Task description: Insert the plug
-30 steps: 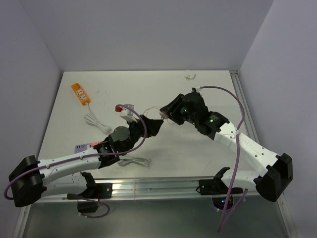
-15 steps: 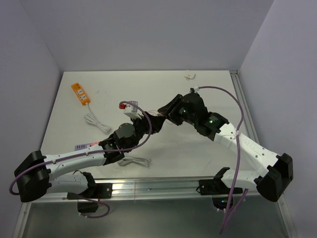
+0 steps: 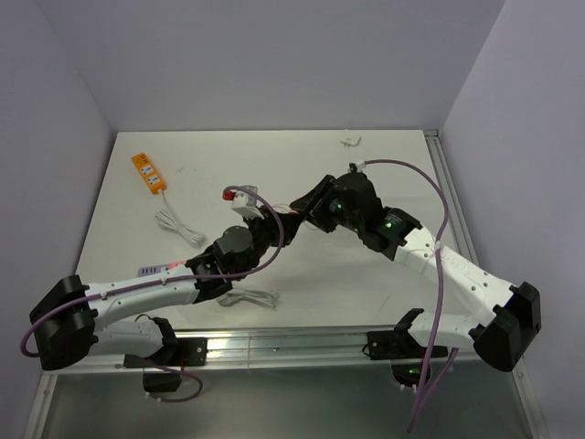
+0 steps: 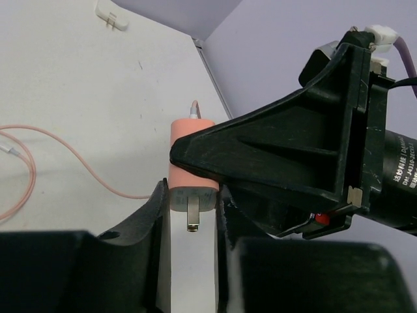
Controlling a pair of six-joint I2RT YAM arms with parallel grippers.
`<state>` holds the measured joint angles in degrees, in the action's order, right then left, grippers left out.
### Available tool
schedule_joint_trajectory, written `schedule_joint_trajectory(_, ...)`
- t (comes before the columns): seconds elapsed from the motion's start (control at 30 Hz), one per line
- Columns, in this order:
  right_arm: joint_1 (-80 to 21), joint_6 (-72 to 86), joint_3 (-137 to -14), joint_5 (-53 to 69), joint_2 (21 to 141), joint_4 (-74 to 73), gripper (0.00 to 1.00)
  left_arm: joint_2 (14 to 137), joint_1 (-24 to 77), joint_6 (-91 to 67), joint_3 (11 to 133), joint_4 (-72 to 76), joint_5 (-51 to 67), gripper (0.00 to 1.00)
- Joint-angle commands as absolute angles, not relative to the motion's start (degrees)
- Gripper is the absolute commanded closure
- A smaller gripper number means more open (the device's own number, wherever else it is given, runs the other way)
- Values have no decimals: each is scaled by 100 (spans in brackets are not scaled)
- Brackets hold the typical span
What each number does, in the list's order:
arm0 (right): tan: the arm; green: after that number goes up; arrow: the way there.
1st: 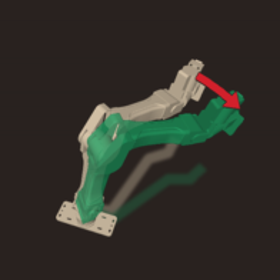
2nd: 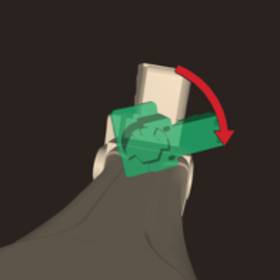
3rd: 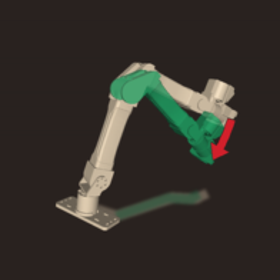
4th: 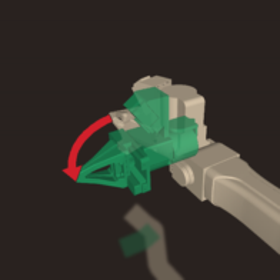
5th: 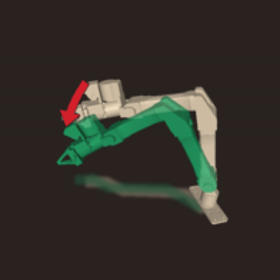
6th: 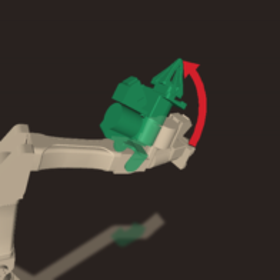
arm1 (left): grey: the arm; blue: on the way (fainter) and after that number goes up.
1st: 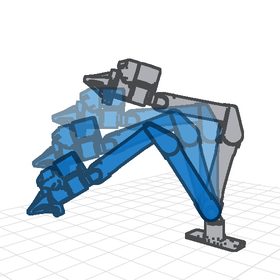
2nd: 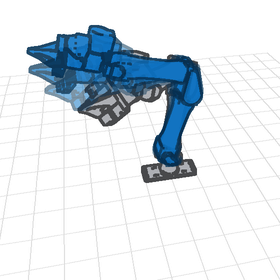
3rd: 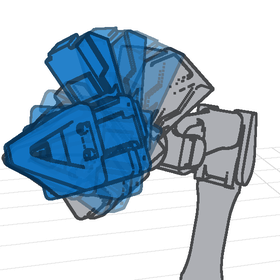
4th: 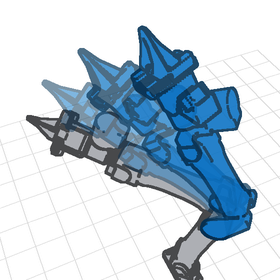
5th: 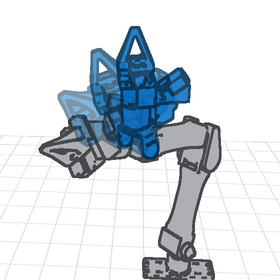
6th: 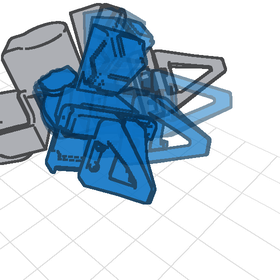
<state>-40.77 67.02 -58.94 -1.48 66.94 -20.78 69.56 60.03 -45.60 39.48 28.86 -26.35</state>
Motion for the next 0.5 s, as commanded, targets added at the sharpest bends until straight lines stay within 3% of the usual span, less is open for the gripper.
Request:
schedule_joint_trajectory(0.0,-4140,6540,-6170,-149,6513,-1899,82,6654,5933,-4544,3982,2971,-2769,87)
schedule_joint_trajectory(0.03,-4140,6487,-6170,-167,6495,-1890,62,6601,5907,-4553,3964,2927,-2708,96)
schedule_joint_trajectory(0.07,-4140,6382,-6170,-158,6478,-1872,51,6548,5837,-4596,3929,2883,-2672,99)
schedule_joint_trajectory(0.1,-4140,6320,-6187,-141,6469,-1855,33,6417,5801,-4614,3824,2857,-2620,100)
schedule_joint_trajectory(0.13,-4140,6241,-6205,-132,6460,-1837,26,6346,5757,-4684,3754,2856,-2584,100)
schedule_joint_trajectory(0.3,-4131,5547,-6354,167,6390,-1951,5,5741,5292,-4904,3297,2812,-1962,100)
schedule_joint_trajectory(0.47,-4000,4774,-6100,1044,6022,-1521,8,5125,4747,-4939,3059,2619,-1004,100)
